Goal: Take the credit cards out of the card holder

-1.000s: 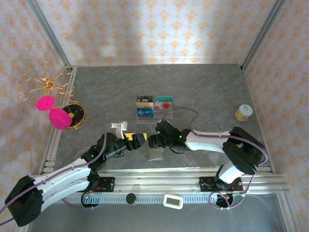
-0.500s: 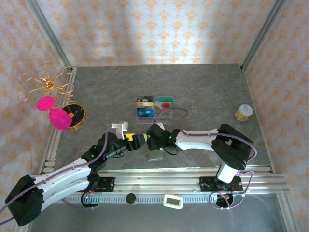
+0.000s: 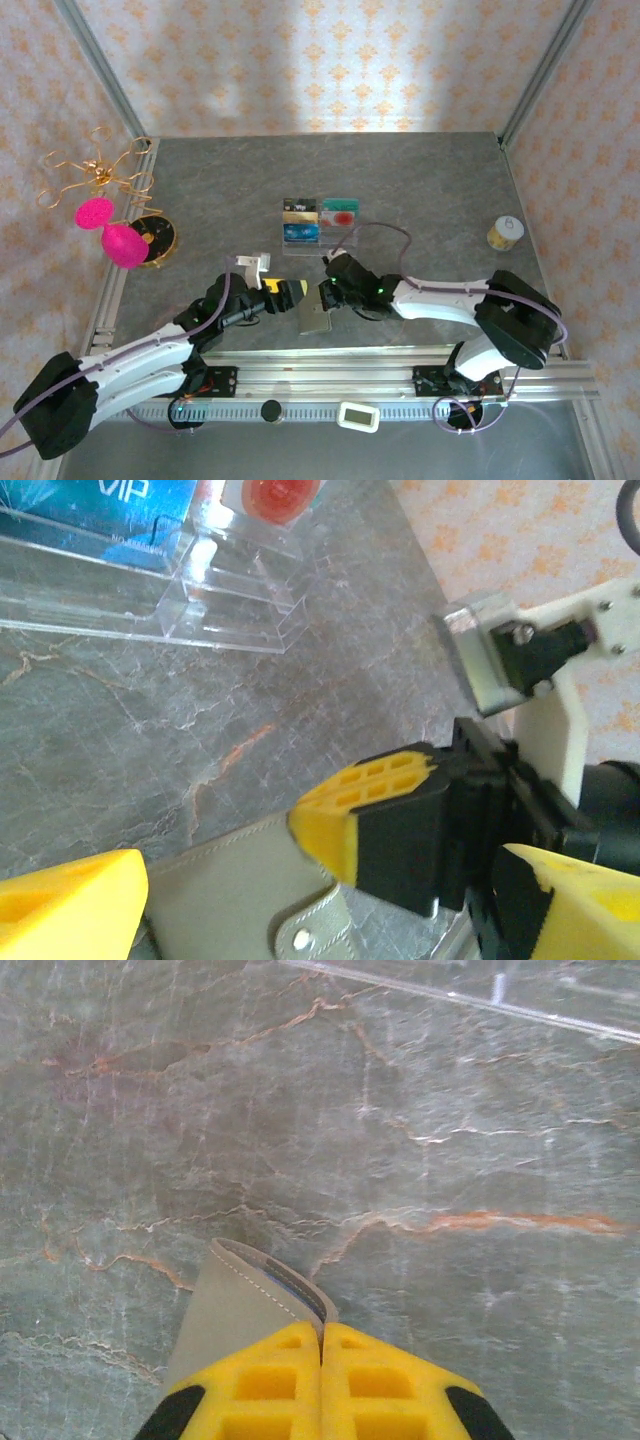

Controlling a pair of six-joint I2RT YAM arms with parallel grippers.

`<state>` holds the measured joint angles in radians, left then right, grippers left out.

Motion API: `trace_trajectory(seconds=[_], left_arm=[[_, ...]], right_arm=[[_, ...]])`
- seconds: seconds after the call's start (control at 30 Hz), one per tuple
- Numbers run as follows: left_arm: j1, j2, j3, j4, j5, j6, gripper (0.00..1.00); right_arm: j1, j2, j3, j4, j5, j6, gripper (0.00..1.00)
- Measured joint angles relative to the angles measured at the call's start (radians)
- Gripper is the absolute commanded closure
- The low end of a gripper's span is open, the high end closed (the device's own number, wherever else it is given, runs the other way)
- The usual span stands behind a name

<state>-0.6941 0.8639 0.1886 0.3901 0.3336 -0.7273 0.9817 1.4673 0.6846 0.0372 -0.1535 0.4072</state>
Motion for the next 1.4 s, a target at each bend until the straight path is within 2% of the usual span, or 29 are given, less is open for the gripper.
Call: trace_trajectory(seconds=[0.27, 0.5, 0.7, 0.9, 1.03, 1.13, 1.3, 1.4], left_arm=[[0.0, 0.026, -0.018, 0.093, 0.038, -0.002, 0.06], [0.0, 0.053, -0.064, 0.232, 0.097, -0.004, 0.09], [0.0, 0.056, -0.068, 0.324, 0.113, 0.0, 0.11], [0.0, 0.048, -0.075, 0.386, 0.113, 0.033, 0.06], [0.0, 0.026, -0.087, 0.411, 0.118, 0.053, 0.08], [0.0, 0.026, -0.094, 0.464, 0.14, 0.049, 0.2], [0.0, 0.027, -0.108, 0.568, 0.186, 0.023, 0.69], [0.0, 0.027, -0.108, 0.576, 0.192, 0.006, 0.77]], right_arm=[[-0.093, -0.163, -0.077, 0.044, -0.108, -0.001, 1.0], [-0.169, -0.309, -0.078, 0.084, -0.215, -0.008, 1.0], [-0.174, -0.36, -0.078, 0.096, -0.3, -0.016, 1.0], [-0.174, -0.394, -0.054, 0.085, -0.375, -0.016, 1.0], [-0.174, -0.431, -0.02, 0.097, -0.417, -0.004, 1.0], [-0.174, -0.436, -0.017, 0.133, -0.446, 0.018, 1.0], [-0.174, -0.412, -0.018, 0.152, -0.452, 0.046, 1.0], [-0.176, -0.406, -0.019, 0.159, -0.436, 0.06, 1.0]])
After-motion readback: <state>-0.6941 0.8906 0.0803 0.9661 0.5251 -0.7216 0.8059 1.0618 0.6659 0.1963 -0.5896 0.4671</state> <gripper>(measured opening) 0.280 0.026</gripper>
